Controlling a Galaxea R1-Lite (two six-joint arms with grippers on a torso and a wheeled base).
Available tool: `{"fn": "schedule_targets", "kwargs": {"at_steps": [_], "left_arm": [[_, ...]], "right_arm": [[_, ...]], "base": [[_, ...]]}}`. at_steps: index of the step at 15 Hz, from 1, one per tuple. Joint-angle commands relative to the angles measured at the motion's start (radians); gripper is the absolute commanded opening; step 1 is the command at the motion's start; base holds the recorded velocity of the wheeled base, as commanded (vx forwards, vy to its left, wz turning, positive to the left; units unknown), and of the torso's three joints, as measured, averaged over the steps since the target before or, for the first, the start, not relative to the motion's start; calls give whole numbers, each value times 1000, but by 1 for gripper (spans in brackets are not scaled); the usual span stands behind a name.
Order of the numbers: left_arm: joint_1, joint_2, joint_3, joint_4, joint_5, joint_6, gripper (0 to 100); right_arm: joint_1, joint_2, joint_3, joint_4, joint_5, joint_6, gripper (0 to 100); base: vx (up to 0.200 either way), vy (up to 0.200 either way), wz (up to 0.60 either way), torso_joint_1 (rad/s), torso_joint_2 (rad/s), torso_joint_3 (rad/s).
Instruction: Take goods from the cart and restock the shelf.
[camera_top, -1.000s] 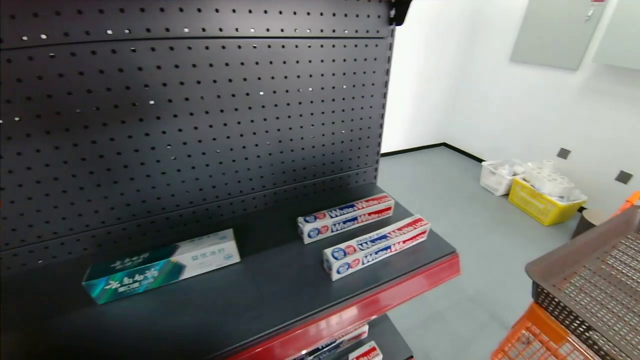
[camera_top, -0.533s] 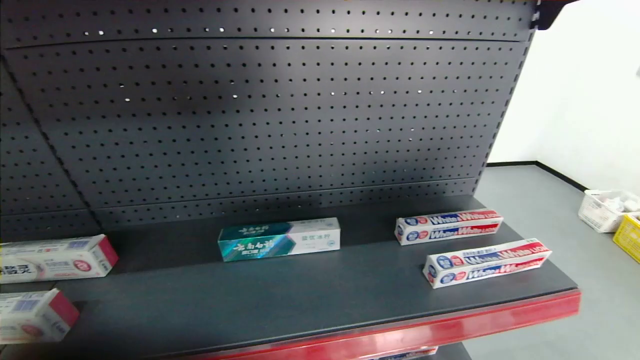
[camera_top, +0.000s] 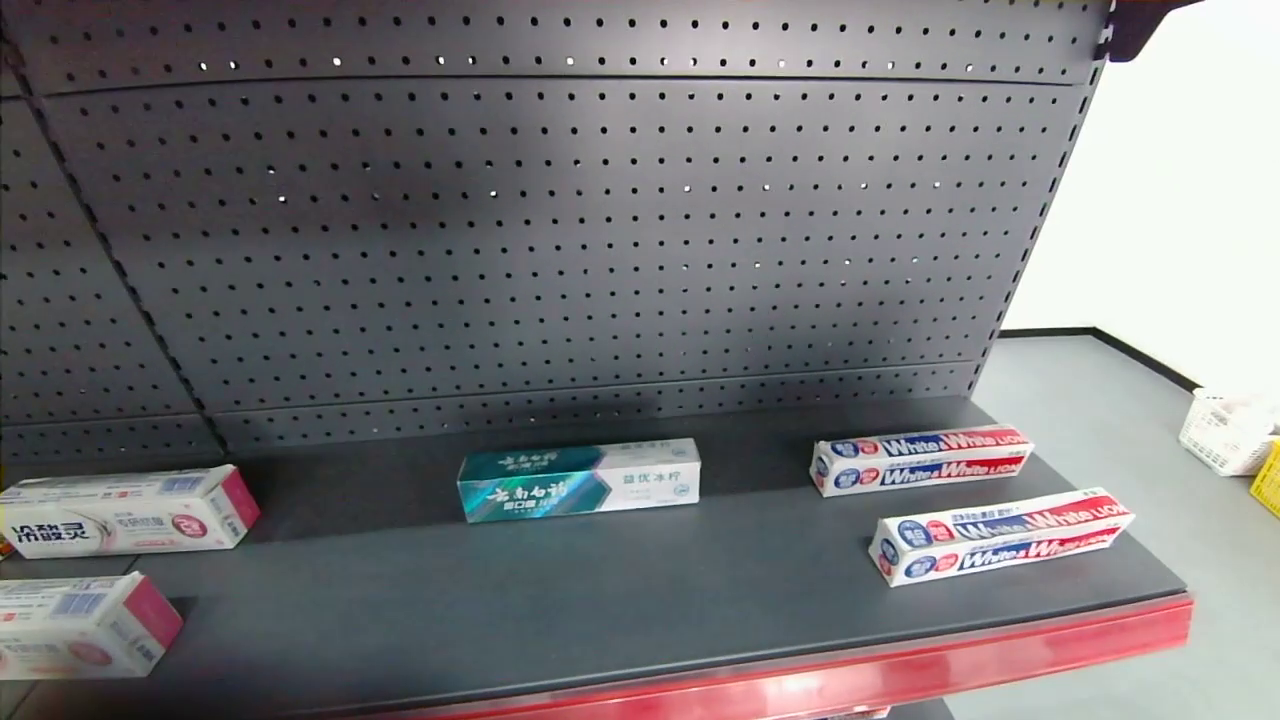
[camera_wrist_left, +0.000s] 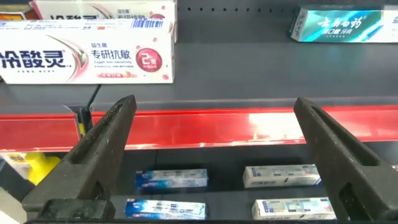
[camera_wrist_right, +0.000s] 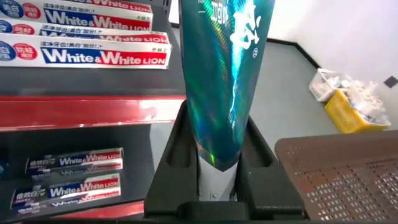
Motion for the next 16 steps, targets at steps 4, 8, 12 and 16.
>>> {"fn": "schedule_targets", "kwargs": {"at_steps": [4,8,12,16], "left_arm": [[0,1,0,0,1,0,100],[0,1,0,0,1,0,100],[0,1,0,0,1,0,100],[0,1,0,0,1,0,100]], "right_arm": [[4,-23,18,-3,-3,1,0],[22,-112,127,-54,-6,15,0],[94,-210,201,-86,-1,110,0],[180,-304,201,29,-78,270,0]], "base": [[0,0,150,-2,1,1],[0,0,0,0,0,0],[0,0,0,0,0,0],[0,0,0,0,0,0]]}}
